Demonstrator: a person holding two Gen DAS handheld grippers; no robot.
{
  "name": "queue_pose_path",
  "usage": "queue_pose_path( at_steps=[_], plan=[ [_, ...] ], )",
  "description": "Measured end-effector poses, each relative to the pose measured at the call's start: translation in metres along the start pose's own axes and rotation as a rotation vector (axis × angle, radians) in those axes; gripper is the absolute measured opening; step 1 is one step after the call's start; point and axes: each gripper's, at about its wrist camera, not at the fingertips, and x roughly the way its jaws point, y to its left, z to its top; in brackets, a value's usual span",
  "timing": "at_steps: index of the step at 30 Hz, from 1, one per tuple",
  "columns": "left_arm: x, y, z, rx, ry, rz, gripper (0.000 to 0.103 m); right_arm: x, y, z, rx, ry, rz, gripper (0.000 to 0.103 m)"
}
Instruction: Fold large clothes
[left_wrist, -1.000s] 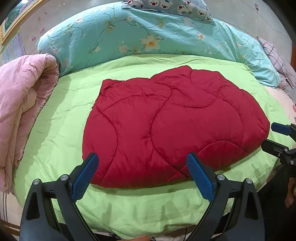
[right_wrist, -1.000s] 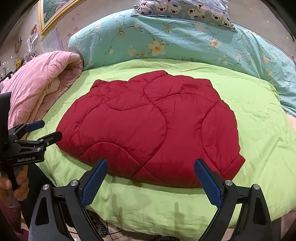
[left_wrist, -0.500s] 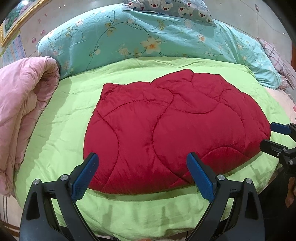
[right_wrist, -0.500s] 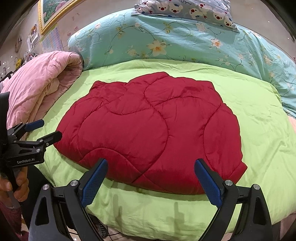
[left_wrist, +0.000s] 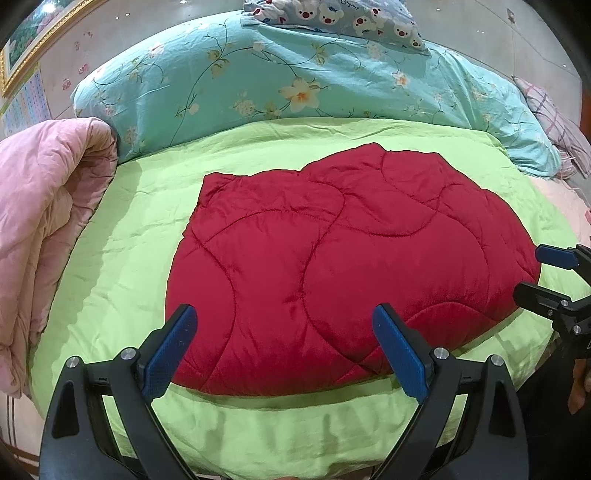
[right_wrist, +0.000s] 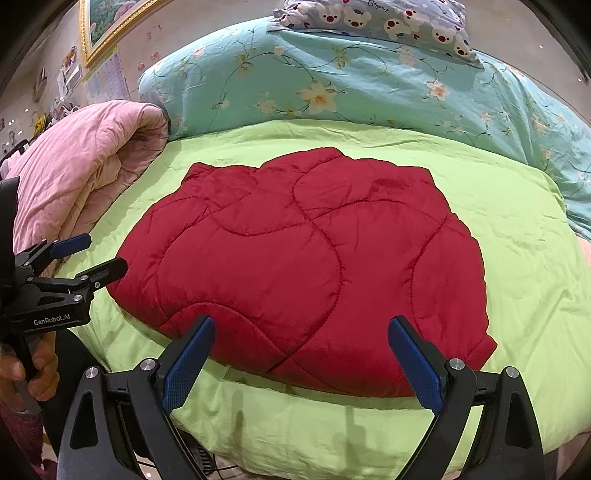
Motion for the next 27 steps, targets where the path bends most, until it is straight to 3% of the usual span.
queue_pose_path(
  at_steps=[27],
  plan=[
    [0.0066, 0.0021, 0.0001, -0.013, 0.011, 0.003, 0.097, 0.0041, 0.0009, 0.0028, -0.008, 0.011, 0.003, 0.096]
  ],
)
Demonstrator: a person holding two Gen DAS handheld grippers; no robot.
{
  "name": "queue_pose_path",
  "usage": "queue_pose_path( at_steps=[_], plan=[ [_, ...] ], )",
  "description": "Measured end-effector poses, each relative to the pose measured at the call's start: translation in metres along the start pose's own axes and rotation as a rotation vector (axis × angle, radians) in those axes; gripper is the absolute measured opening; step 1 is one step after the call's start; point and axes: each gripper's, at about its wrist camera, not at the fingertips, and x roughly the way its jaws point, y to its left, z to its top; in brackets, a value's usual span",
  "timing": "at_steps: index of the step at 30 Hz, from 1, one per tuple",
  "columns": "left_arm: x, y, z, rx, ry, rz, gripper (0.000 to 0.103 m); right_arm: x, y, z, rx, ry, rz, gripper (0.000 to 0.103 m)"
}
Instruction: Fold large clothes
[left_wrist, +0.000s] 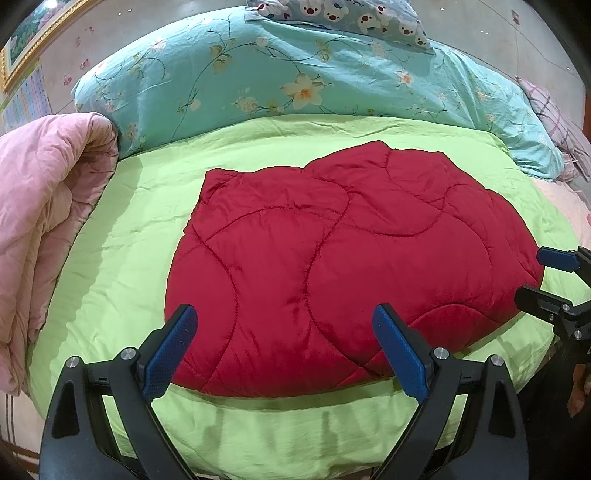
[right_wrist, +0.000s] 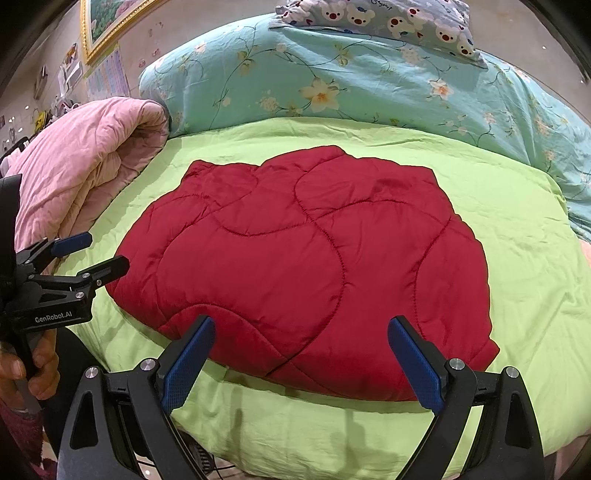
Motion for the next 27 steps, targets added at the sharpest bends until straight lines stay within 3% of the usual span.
queue_pose_path(
  at_steps=[27],
  plan=[
    [-0.0065, -0.0029, 0.0009, -0.003, -0.020, 0.008, 0.097, 0.0009, -0.0009, -0.0001, -0.007, 0.003, 0.003, 0.096]
  ],
)
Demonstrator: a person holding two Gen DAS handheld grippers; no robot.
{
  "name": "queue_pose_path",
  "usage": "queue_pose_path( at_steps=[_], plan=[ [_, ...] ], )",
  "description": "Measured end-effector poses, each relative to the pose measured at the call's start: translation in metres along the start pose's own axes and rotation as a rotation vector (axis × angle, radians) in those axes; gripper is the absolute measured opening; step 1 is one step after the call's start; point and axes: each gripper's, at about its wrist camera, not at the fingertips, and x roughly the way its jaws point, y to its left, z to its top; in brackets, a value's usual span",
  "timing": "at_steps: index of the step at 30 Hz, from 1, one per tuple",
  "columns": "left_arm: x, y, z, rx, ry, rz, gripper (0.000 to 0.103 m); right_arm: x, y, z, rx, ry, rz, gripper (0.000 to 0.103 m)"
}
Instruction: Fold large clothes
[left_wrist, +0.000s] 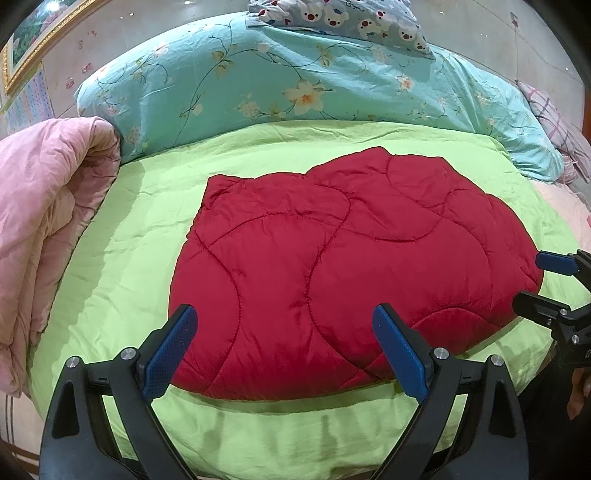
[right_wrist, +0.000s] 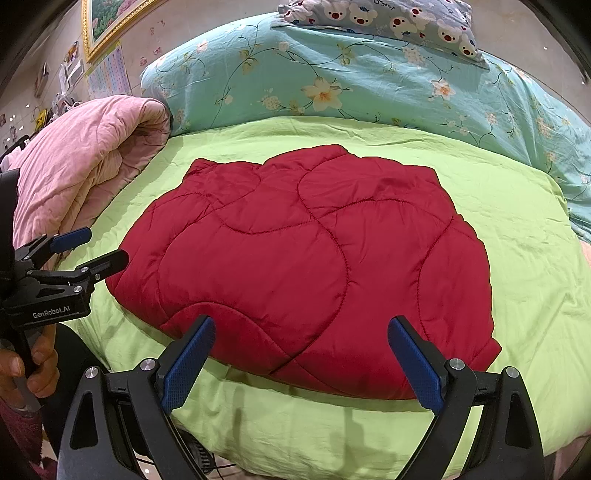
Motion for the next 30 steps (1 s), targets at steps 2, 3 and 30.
queue_pose_path(
  at_steps=[2, 3, 30],
  plan=[
    [0.0000, -0.0004, 0.0000, 0.000, -0.001, 0.000, 0.097, -0.0008, 0.0005, -0.0003, 0.001, -0.002, 0.000, 0.096],
    [-0.0001, -0.0007, 0.0002, 0.002, -0.002, 0.000, 0.097, -0.0010, 0.0006, -0.0004, 0.002, -0.002, 0.000, 0.096],
    [-0.0024, -0.0038, 0.0034, 0.001, -0.008, 0.005, 0.097, -0.0013, -0.0037, 0.0026, 0.004, -0.005, 0.003, 0.096]
  ],
)
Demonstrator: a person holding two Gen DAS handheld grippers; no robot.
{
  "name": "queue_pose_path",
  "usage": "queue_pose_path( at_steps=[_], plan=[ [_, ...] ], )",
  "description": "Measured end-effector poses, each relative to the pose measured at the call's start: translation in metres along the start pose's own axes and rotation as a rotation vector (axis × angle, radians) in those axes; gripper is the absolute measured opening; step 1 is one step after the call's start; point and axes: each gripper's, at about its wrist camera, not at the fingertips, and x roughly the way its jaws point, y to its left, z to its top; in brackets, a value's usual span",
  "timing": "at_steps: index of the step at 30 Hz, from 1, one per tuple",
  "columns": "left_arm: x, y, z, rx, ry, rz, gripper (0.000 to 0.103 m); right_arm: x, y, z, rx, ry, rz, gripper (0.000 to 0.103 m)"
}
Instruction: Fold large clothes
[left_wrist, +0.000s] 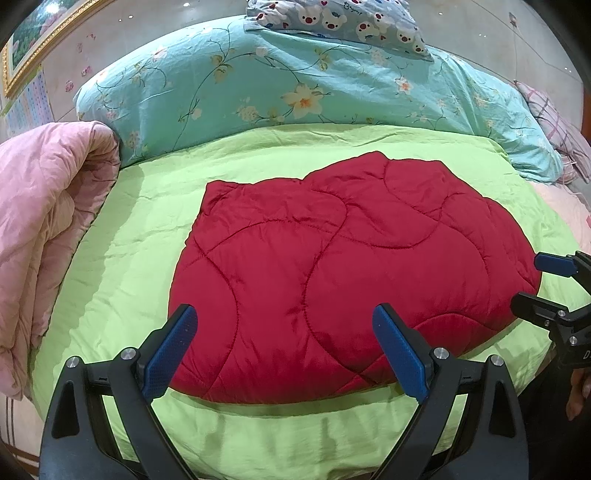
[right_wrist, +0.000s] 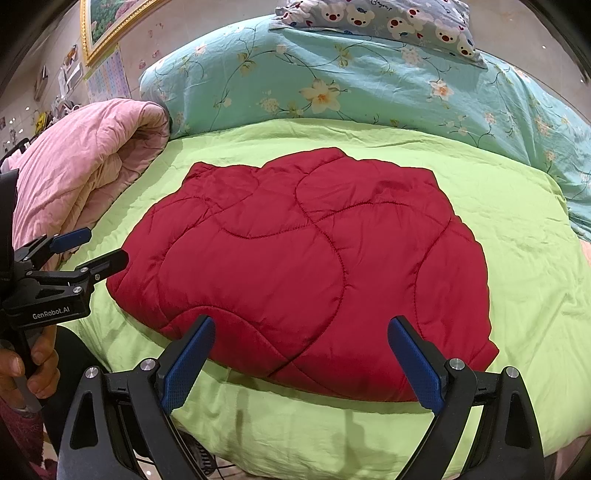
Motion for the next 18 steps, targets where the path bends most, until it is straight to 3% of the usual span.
queue_pose_path(
  at_steps=[18],
  plan=[
    [0.0056, -0.0059, 0.0015, 0.012, 0.013, 0.000, 0.097, 0.0032, -0.0032, 0.0008, 0.015, 0.005, 0.007, 0.096]
  ],
)
